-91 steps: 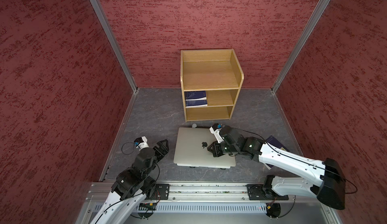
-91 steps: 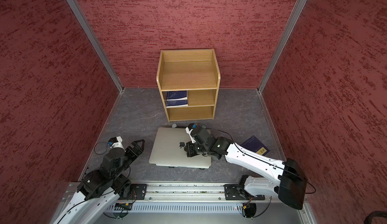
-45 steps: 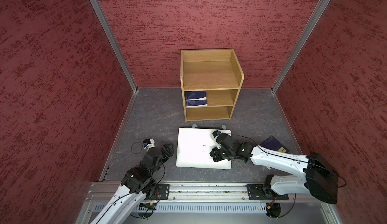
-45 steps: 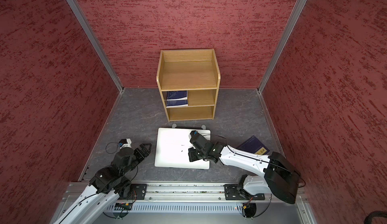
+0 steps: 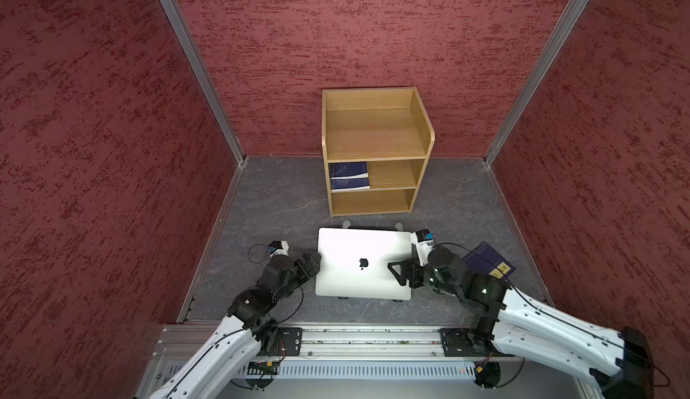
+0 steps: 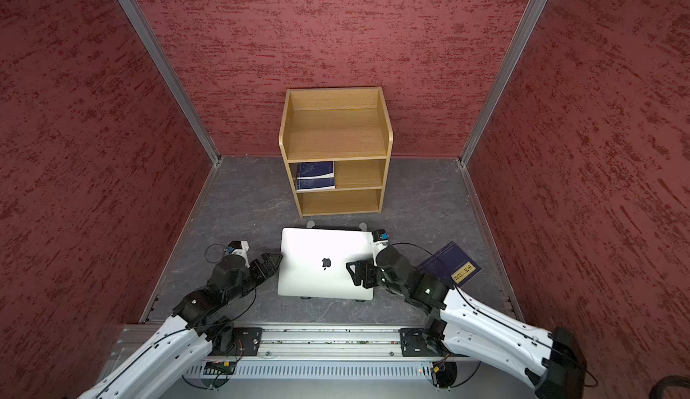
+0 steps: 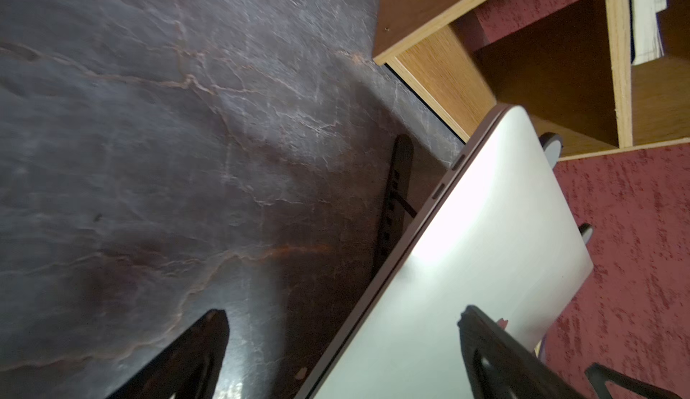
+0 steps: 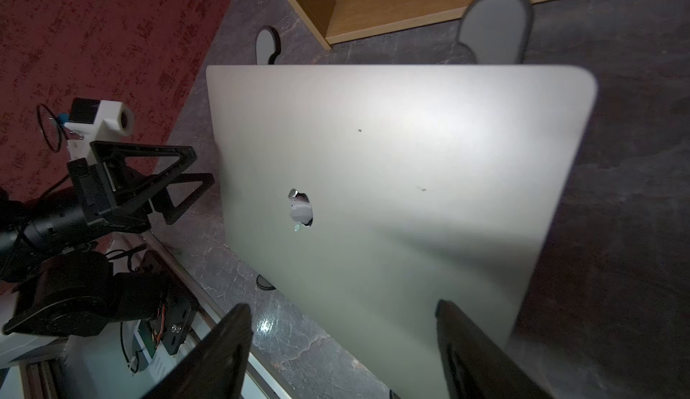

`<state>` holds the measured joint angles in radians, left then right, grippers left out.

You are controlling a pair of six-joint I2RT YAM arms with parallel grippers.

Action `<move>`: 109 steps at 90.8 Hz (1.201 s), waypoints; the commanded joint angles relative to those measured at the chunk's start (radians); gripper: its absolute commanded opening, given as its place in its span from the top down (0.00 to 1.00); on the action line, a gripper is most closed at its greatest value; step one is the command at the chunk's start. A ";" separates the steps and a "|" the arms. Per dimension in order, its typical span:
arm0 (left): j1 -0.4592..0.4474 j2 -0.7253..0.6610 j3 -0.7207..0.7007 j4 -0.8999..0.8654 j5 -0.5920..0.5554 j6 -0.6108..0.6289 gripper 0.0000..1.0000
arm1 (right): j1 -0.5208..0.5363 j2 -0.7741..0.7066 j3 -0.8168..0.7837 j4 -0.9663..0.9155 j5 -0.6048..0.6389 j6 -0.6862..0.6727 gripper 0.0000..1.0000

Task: Close the laptop lid and set it aside
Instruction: Pick up the laptop from the computer stand.

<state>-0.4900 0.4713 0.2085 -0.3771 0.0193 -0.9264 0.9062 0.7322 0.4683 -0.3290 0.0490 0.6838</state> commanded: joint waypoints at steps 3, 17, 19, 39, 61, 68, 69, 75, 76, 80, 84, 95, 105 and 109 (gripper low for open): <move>0.083 0.063 -0.053 0.191 0.220 0.064 0.00 | -0.083 -0.177 -0.125 -0.033 -0.038 0.031 0.08; 0.188 0.127 -0.081 0.282 0.356 0.058 0.00 | -0.204 -0.315 -0.247 0.002 -0.125 0.092 0.02; 0.190 0.133 -0.084 0.288 0.360 0.059 0.00 | -0.221 -0.319 -0.280 0.032 -0.144 0.098 0.02; 0.191 0.204 -0.099 0.357 0.371 0.065 0.00 | -0.343 -0.251 -0.416 0.344 -0.349 0.197 0.02; 0.185 0.319 -0.115 0.519 0.424 0.066 0.03 | -0.402 -0.133 -0.479 0.584 -0.423 0.254 0.18; 0.180 0.370 -0.116 0.584 0.455 0.073 0.03 | -0.412 -0.098 -0.481 0.640 -0.450 0.253 0.19; 0.179 0.379 -0.116 0.594 0.459 0.075 0.03 | -0.413 -0.094 -0.480 0.647 -0.453 0.252 0.19; 0.177 0.433 -0.116 0.658 0.484 0.077 0.03 | -0.416 -0.067 -0.472 0.674 -0.470 0.244 0.19; 0.176 0.440 -0.116 0.670 0.488 0.076 0.03 | -0.416 -0.063 -0.470 0.675 -0.472 0.243 0.19; 0.172 0.472 -0.116 0.709 0.497 0.075 0.03 | -0.418 -0.041 -0.459 0.675 -0.478 0.237 0.19; 0.166 0.502 -0.115 0.743 0.503 0.079 0.03 | -0.417 -0.012 -0.448 0.677 -0.481 0.230 0.20; 0.149 0.576 -0.109 0.807 0.511 0.091 0.03 | -0.420 0.086 -0.427 0.711 -0.482 0.221 0.23; 0.134 0.640 -0.101 0.827 0.493 0.098 0.03 | -0.419 0.213 -0.410 0.791 -0.500 0.221 0.25; 0.131 0.674 -0.100 0.842 0.490 0.098 0.03 | -0.420 0.274 -0.405 0.836 -0.511 0.228 0.26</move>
<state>-0.3485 1.0821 0.1009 0.4015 0.5220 -0.8551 0.4934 0.9020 0.0265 0.3740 -0.4240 0.9161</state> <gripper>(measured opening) 0.972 0.749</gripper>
